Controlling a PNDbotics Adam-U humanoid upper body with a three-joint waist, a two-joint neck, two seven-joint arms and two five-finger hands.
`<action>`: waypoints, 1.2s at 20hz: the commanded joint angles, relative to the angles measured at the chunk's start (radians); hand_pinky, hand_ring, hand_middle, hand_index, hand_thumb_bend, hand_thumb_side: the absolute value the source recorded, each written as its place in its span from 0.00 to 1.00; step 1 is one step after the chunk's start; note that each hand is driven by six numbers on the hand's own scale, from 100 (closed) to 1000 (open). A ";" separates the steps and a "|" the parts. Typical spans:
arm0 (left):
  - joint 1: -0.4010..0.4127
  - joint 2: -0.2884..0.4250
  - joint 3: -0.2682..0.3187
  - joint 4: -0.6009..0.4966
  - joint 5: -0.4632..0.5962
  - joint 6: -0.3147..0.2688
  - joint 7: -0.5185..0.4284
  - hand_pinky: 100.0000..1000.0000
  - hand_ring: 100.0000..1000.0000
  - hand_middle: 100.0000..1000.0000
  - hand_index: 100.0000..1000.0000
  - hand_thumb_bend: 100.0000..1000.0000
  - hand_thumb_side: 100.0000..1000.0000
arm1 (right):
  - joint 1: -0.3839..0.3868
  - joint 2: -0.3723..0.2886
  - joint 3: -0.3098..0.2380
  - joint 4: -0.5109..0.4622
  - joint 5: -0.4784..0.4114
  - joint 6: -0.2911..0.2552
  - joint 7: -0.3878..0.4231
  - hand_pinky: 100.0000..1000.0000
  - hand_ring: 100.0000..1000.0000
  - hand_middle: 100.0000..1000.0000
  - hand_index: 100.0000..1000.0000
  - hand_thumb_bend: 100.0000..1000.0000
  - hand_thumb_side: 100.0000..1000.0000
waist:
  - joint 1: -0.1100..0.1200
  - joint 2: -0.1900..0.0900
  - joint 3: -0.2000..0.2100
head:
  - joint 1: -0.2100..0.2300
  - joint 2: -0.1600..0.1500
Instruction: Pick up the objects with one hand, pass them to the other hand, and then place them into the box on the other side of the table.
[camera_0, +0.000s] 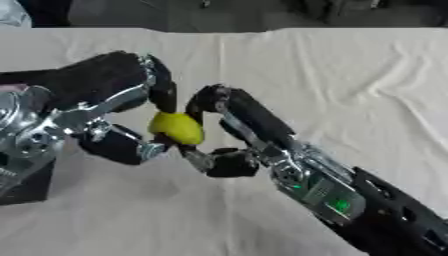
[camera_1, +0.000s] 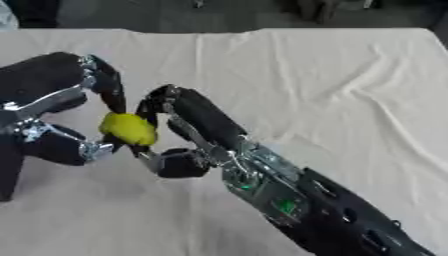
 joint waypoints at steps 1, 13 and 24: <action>-0.015 0.017 0.022 -0.014 0.022 0.002 0.021 0.59 0.50 0.37 0.38 0.09 0.00 | -0.005 -0.019 0.000 -0.014 -0.005 0.001 0.005 0.79 0.66 0.35 0.50 0.04 0.00 | 0.002 -0.019 0.000 | 0.001 -0.006; -0.007 0.021 0.020 0.012 -0.019 -0.012 0.006 0.59 0.48 0.33 0.35 0.26 0.00 | -0.005 -0.028 -0.006 -0.020 0.029 0.006 0.048 0.79 0.80 0.54 0.71 0.29 0.03 | 0.001 -0.021 -0.002 | 0.002 -0.006; 0.028 0.049 0.056 0.041 -0.048 -0.021 0.029 0.58 0.48 0.31 0.33 0.29 0.00 | -0.002 -0.037 -0.008 -0.034 0.057 0.031 0.051 0.80 0.83 0.60 0.78 0.21 0.15 | 0.000 -0.021 -0.001 | 0.000 -0.008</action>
